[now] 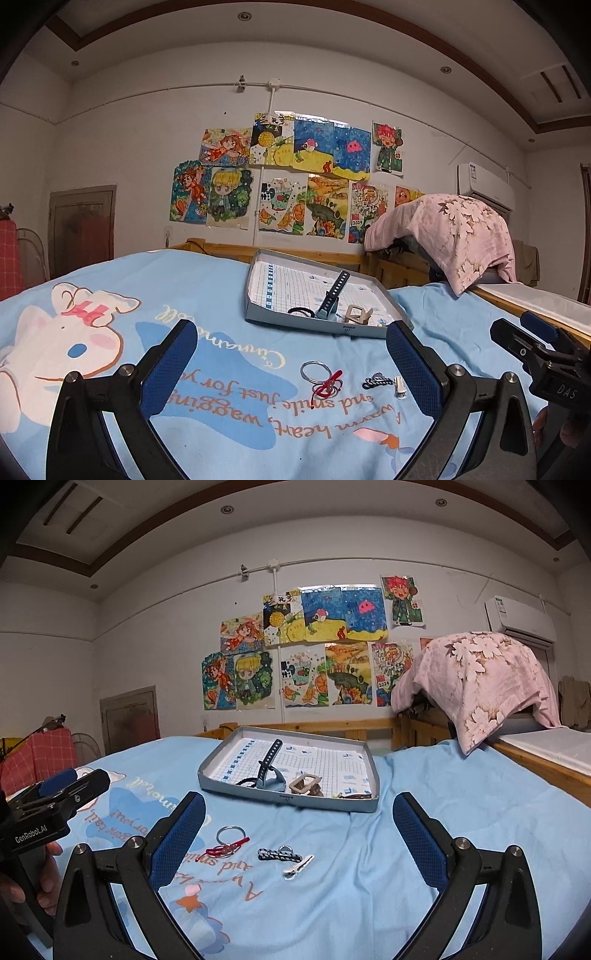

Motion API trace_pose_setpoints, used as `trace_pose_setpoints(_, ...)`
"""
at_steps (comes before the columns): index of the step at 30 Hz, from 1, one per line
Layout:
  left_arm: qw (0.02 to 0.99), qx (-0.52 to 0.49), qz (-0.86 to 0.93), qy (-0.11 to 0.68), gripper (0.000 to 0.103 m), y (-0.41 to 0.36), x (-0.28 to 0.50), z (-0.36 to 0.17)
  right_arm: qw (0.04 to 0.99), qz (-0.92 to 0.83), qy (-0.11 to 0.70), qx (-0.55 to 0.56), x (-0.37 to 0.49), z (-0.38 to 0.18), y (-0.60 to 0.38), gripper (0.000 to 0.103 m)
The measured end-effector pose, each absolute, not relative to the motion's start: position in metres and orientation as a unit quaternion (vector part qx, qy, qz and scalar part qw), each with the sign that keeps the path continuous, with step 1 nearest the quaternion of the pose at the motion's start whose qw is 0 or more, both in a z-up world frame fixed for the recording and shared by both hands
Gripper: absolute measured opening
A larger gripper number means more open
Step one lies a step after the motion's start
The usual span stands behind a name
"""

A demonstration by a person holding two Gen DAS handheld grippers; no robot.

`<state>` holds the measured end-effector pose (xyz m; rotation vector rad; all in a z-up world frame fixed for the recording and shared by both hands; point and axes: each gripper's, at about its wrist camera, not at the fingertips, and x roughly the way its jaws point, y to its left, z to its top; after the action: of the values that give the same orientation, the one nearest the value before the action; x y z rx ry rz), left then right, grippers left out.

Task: Organize jewelry
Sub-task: 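Lift both open tools out of the tray back toward the remaining jewelry, then grasp the red-string ring with the left tool while the right tool grasps the white hair clip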

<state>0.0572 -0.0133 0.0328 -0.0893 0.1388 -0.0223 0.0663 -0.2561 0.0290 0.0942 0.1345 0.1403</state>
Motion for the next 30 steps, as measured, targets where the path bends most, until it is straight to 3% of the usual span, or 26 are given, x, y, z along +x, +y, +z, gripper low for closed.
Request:
trace_pose_setpoints(17, 0.996, -0.031, -0.017, 0.079, 0.103, -0.021, 0.086, 0.041, 0.996, 0.059, 0.054, 0.032, 0.083, 0.043, -0.251, 0.1)
trace_pose_setpoints(30, 0.985, -0.058, -0.023, 0.159, 0.103, -0.005, 0.146, 0.025, 0.994, 0.066, 0.082, 0.022, 0.139, 0.039, -0.248, 0.1)
